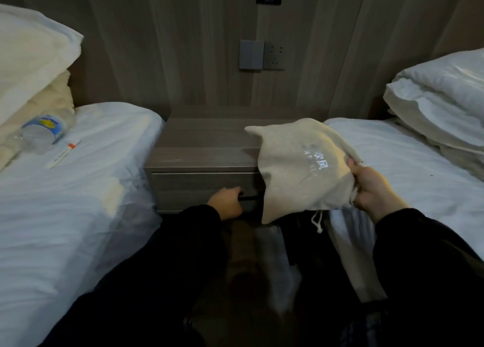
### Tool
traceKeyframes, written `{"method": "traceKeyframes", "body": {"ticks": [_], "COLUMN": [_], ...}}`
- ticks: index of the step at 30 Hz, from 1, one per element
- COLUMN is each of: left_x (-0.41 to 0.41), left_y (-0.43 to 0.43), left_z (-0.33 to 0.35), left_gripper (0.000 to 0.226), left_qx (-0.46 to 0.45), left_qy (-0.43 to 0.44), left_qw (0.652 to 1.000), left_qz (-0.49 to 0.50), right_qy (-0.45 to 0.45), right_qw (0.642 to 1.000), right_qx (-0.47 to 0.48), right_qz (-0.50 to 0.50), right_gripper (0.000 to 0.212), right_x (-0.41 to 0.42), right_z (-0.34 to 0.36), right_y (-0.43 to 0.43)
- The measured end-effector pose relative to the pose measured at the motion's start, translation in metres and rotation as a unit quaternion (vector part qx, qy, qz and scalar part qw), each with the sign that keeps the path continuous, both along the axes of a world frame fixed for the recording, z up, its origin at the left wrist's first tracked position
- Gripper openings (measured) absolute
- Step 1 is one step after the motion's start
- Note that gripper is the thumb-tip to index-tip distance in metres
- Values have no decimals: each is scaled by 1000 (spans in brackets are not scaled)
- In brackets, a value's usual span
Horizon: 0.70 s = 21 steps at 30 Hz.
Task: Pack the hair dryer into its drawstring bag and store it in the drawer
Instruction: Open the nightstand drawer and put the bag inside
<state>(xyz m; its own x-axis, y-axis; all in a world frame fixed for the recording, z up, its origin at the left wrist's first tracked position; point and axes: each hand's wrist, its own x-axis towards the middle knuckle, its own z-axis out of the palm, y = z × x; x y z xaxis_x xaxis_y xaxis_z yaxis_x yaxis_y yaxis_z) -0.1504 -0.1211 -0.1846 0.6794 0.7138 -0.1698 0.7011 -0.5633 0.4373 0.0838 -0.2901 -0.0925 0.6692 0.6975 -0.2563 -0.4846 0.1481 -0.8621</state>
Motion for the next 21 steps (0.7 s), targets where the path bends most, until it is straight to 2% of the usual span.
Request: {"method": "traceKeyframes", "body": {"ticks": [5,7,8,9,11,14,16,18,19,21], "left_x": [-17,-30,-37,-44,-58,-72,-71,-60,-54,-43], "left_y": [-21,-31,-36,-41,-47,-42,-39,-42,-45,-53], "left_z": [18,33,43,56,82,112,117,112,104,88], "left_gripper": [34,30,31,31,34,45,53,56,54,43], "left_qx": [36,-28,-110,-206,-357,-494,-562,-595,-594,-567], "left_qy": [6,34,40,23,-94,-281,-310,-306,-298,-266], "left_qw": [999,998,992,977,929,819,761,737,738,761], "left_qz": [-16,-45,-48,-42,-4,84,91,99,119,168], "right_qy": [12,16,14,17,25,48,52,37,17,-17], "right_qw": [999,999,999,999,999,997,993,987,983,973], "right_qx": [3,-5,-10,-12,-16,-37,-62,-98,-119,-160], "right_qz": [30,37,39,39,40,50,81,120,140,164], "right_gripper": [19,18,19,20,19,18,21,23,22,16], "right_x": [-10,-14,-16,-18,-24,-30,-34,-39,-42,-45], "right_z": [2,2,2,2,1,-4,-4,-3,-5,-10], "right_y": [1,4,6,8,12,19,21,21,21,19]}}
